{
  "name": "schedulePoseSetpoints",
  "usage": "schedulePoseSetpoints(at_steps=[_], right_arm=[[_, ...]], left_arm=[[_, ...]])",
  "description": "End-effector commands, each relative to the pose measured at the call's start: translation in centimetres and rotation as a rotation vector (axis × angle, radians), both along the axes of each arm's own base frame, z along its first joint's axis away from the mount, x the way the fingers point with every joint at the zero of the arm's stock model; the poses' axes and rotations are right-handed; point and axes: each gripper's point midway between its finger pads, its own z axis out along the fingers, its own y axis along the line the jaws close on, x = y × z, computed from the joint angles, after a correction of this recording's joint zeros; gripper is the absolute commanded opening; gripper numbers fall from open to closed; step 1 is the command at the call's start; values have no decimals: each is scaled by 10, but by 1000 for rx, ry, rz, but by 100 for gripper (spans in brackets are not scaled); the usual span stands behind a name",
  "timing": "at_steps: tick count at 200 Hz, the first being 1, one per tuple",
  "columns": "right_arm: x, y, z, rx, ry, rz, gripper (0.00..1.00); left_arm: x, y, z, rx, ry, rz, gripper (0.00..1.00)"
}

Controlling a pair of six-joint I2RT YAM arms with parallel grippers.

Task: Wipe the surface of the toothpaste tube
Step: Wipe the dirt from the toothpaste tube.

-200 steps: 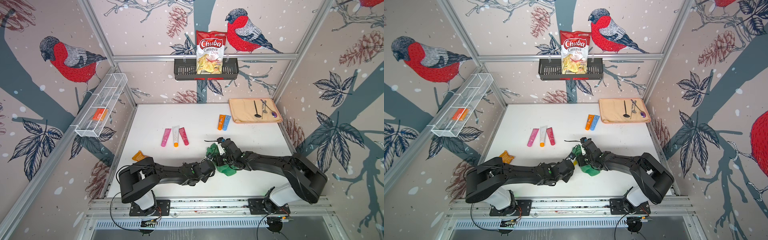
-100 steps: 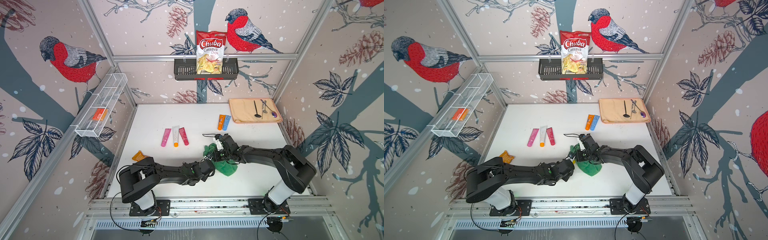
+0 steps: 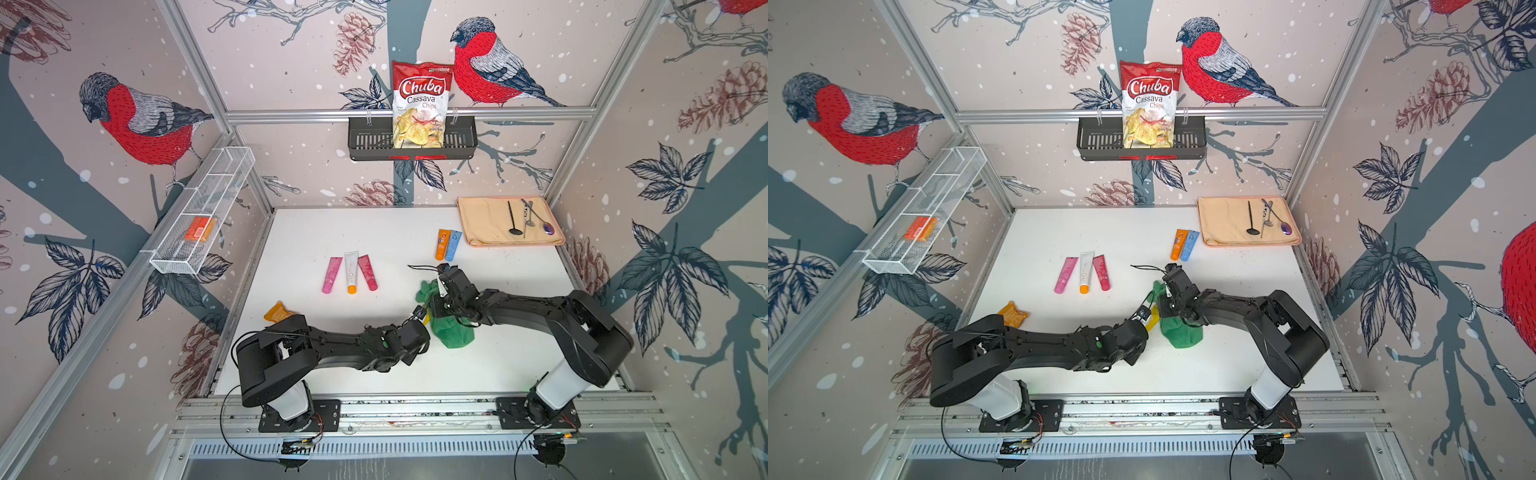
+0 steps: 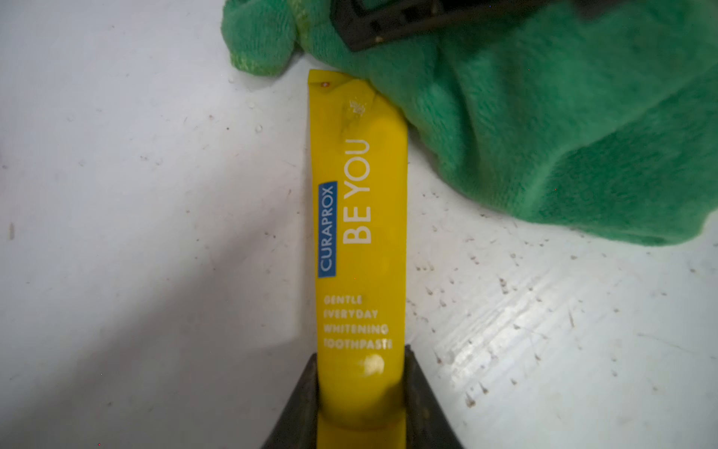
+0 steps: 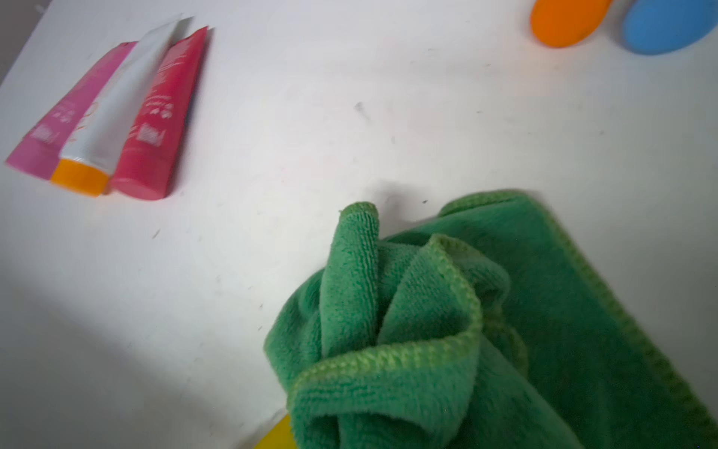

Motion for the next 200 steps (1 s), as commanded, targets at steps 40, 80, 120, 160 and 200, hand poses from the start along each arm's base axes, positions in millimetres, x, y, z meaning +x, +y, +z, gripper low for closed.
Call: schedulePoseSetpoints(at_steps=[40,80,120,160,200], right_arm=[[-53,36,31,210,85,206,9],[-37,5,-13,19,100,88,9],[-10,-48,-48,-211,84,-94,9],[12,-84,-47,-310,36,-228,8],[22,-106,-32,-360,-27,-315,9]], left_arm=[[-5,-1,-3,18,25,-31,17],[-5,0,-1,18,19,-28,17],[-4,0,0,15,17,-27,17],[-5,0,-1,18,20,-30,17],[-4,0,1,14,18,-26,17]])
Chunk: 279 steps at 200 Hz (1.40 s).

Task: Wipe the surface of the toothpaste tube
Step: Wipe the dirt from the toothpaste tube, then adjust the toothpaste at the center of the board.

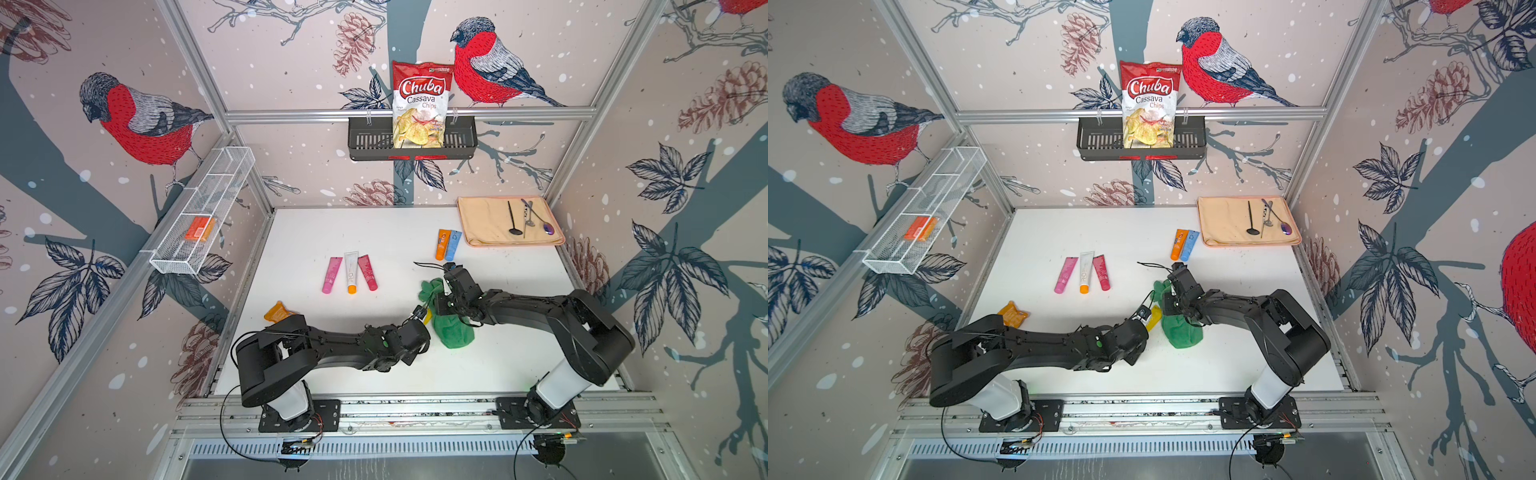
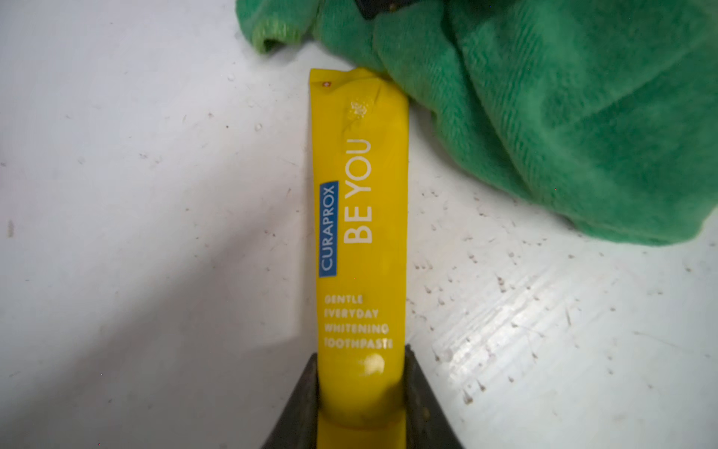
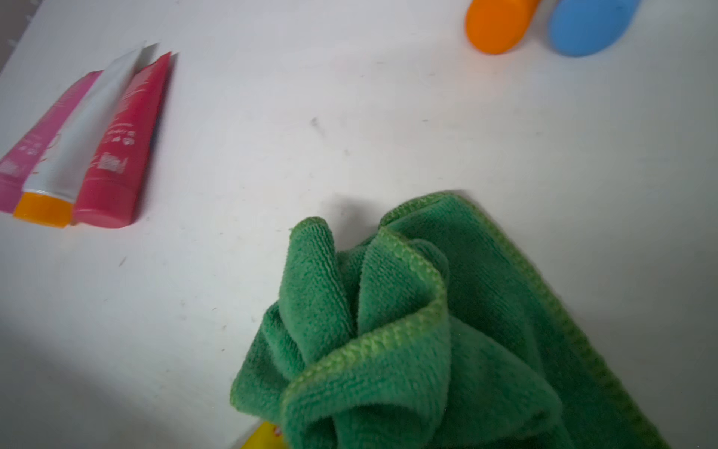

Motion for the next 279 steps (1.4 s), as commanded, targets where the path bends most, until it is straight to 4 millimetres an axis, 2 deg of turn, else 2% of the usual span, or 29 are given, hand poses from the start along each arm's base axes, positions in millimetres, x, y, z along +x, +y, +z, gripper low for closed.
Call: schedulePoseSetpoints(at_steps=[1,13,25,47,66,74,86,106,121,144,173,224,279], right_arm=[[-8,-65,-16,-270,15,-147,9],[-7,-66,-3,-245,-24,-162,8],[-6,-65,16,-202,-72,-169,9],[-7,-54,58,-57,-162,-144,9],[-13,-42,89,88,-210,-80,9],[-15,-40,97,128,-215,-62,9],[-18,-42,101,155,-216,-54,9],[-23,-47,99,179,-209,-49,9],[-27,-47,97,199,-199,-41,10],[-29,-43,101,228,-202,-23,10],[-31,-40,102,241,-196,-8,10],[-35,-40,101,250,-194,0,10],[-36,-38,101,261,-188,9,10]], left_arm=[[-4,0,0,9,15,-26,17],[-5,1,0,14,18,-21,18],[-5,0,3,11,18,-18,23],[-3,-8,18,-33,29,-17,46],[-4,-15,25,-63,114,-15,66],[-5,-20,29,-93,150,-23,71],[-6,-25,36,-145,194,-25,73],[0,-22,50,-226,254,-3,72],[7,-10,53,-254,288,24,59],[15,8,41,-263,336,78,43],[11,-1,22,-251,407,57,43],[10,-10,10,-243,445,38,42],[4,-4,-6,-176,450,51,26]])
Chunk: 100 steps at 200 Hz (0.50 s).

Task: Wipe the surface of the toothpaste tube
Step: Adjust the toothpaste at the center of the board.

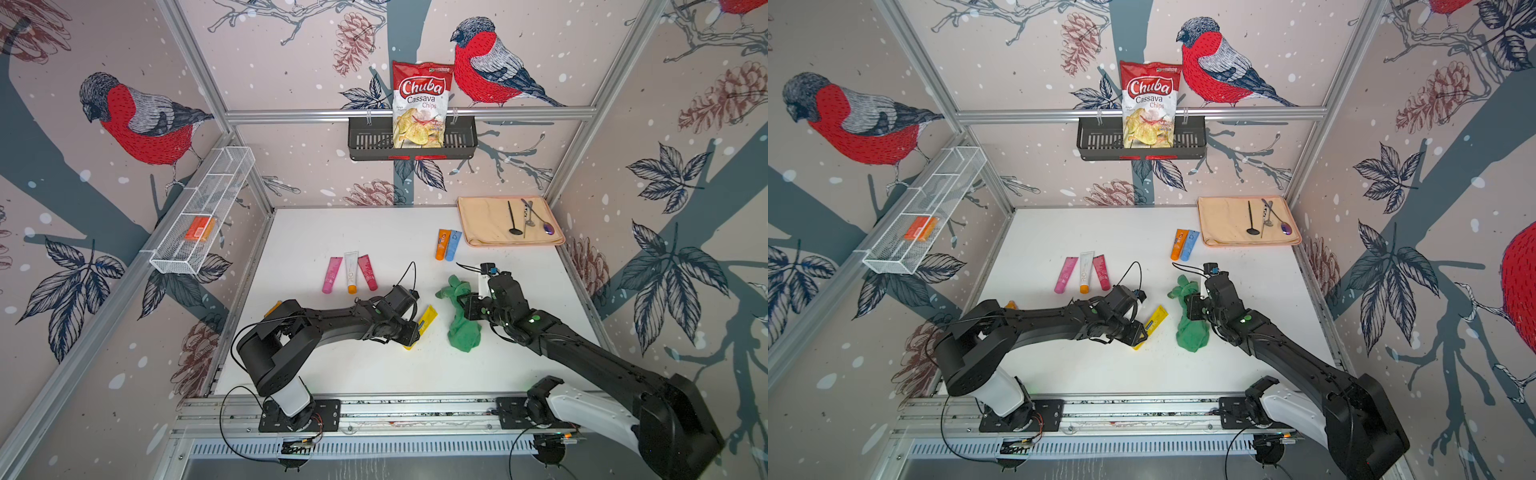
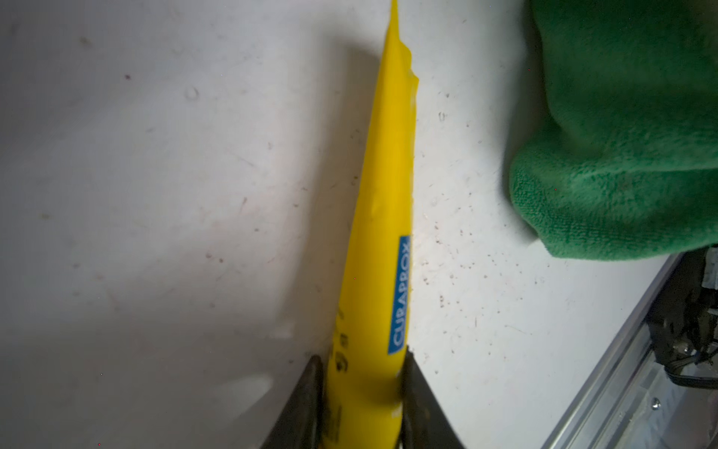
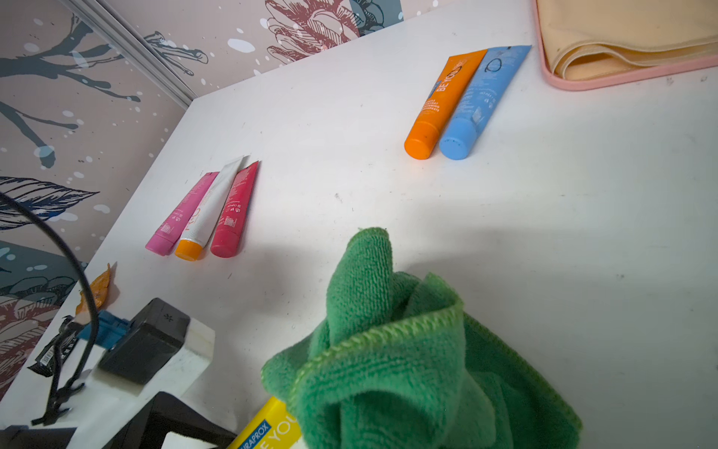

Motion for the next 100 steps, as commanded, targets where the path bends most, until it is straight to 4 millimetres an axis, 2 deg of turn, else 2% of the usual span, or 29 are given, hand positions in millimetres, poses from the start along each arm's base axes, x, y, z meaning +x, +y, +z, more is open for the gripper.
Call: schedulePoseSetpoints(at_steps=[1,26,53,80,100], right_arm=[[1,5,7,30,-22,18,10],[1,5,9,31,-28,19,10],[0,2,14,30,-41,11,10],[0,-5,19,20,-60,-14,10],[1,-11,19,9,-66,-31,10]], left_arm=[[-5,9,-11,70,0,2,25],[-3,10,-9,99,-39,21,15],[11,21,6,177,-143,82,12],[27,40,22,354,-303,146,10],[32,49,22,484,-373,160,10]])
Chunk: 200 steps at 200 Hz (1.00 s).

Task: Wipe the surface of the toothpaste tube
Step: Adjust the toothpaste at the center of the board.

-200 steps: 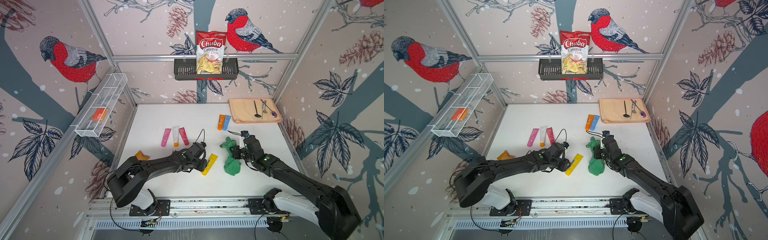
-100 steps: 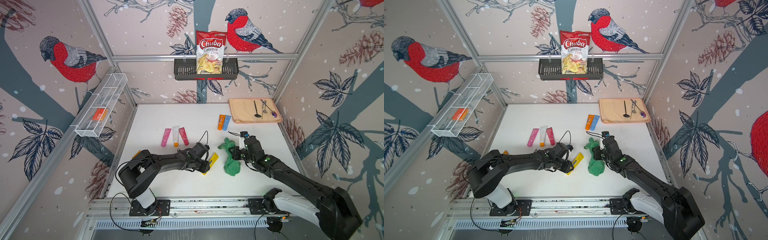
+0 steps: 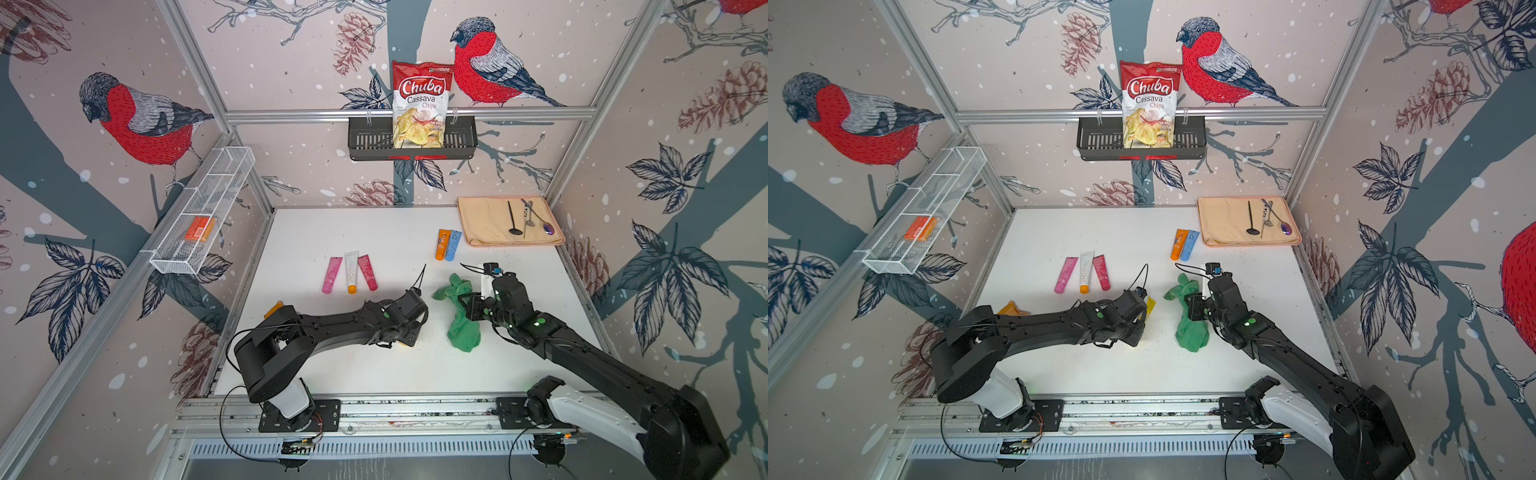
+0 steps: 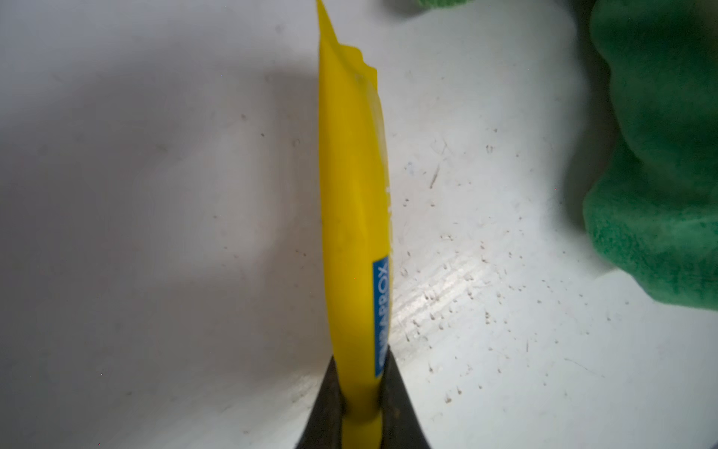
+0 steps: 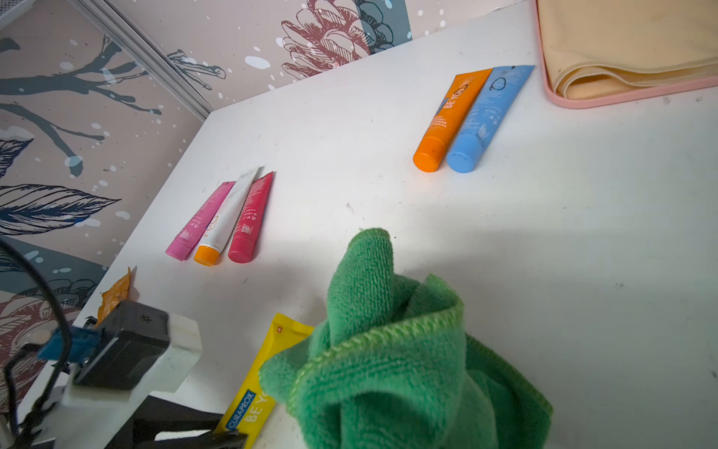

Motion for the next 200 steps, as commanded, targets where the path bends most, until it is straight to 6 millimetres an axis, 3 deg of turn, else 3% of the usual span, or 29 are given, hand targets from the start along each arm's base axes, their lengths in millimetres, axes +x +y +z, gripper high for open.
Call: schedulePoseSetpoints(at_steps=[1,34,50,85,104,136,200], right_arm=[[5,-8,4,-16,-30,-32,10],[5,-13,3,-22,-28,-47,10],[5,-17,3,-24,-29,-56,10],[7,-19,4,-16,-31,-63,10],[7,-18,3,-14,-27,-60,10],[7,-17,2,-13,-23,-57,10],[8,-15,2,-5,-20,-47,10]], left_arm=[[15,36,0,236,-129,89,10],[11,39,-14,358,-165,79,10],[12,32,-13,417,-197,72,14],[-2,16,-17,453,-204,28,26],[-9,7,-14,435,-198,10,39],[-25,-16,-6,302,-139,-42,54],[-47,-57,47,-99,-65,-140,53]])
